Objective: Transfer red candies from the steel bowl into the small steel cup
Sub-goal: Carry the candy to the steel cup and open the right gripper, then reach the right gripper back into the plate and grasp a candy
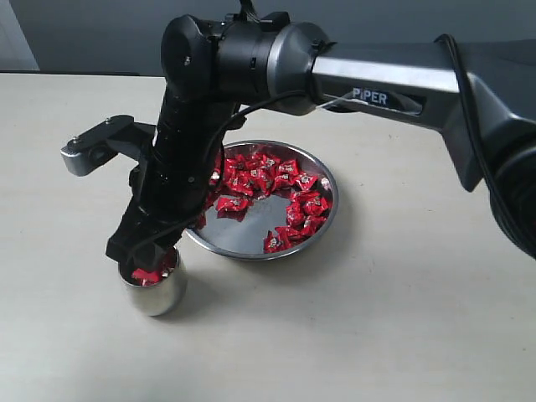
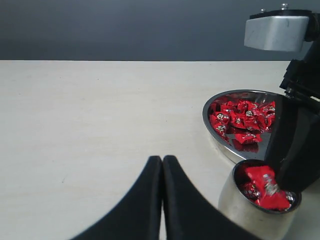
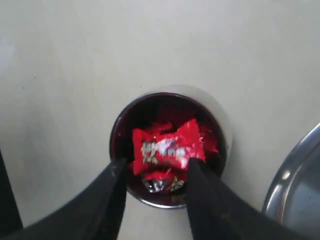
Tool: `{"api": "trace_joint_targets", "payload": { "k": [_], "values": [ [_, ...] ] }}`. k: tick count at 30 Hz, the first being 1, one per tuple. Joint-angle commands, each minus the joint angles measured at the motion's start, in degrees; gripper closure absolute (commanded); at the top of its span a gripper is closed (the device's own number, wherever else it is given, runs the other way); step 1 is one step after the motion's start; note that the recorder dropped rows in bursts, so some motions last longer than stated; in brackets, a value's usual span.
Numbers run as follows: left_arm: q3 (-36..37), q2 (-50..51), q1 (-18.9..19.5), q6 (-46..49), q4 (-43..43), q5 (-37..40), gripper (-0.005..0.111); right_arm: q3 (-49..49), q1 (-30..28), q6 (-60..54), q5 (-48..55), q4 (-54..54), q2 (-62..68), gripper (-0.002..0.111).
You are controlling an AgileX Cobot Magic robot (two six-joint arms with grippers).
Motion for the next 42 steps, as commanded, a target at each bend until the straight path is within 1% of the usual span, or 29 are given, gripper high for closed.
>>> {"api": "trace_joint_targets", "payload": {
  "k": [1,3,5,10,12,18,28,42],
  "values": [
    [0.3,-0.3,0.3,0.0,0.0,-0.6,0.106,0.1,0.1,-0.4,-0.3,-1.6,-0.2,0.069],
    [0.3,-0.3,0.3,0.0,0.0,-0.6,0.106,0.1,0.1,0.3,-0.8,-4.2,-0.3,0.069],
    [0.3,-0.3,0.3,0.0,0.0,-0.6,0.106,0.1,0.1,4.0,-1.5,-9.1,-0.4,0.069],
    [0.3,-0.3,0.3,0.0,0.0,-0.6,0.106,0.1,-1.6,16.9,-5.0,-26.7,-0.2,0.069],
    [0.3,-0.3,0.3,0.0,0.0,-0.6,0.106,0.1,-2.8,18.7,-7.0,-28.8,-0.1,0.069],
    [0.3,-0.3,0.3,0.0,0.0,-0.6,0.106,0.1,-5.8,19.2,-14.1,-27.0,1.3,0.069],
    [0.3,-0.3,0.3,0.0,0.0,-0.6,0.106,0.1,-6.0,19.2,-18.7,-26.8,6.3,0.069],
    [0.3,-0.3,0.3,0.0,0.0,-0.6,0.106,0.1,-7.5,19.2,-18.4,-26.5,9.8,0.069]
  ]
}}
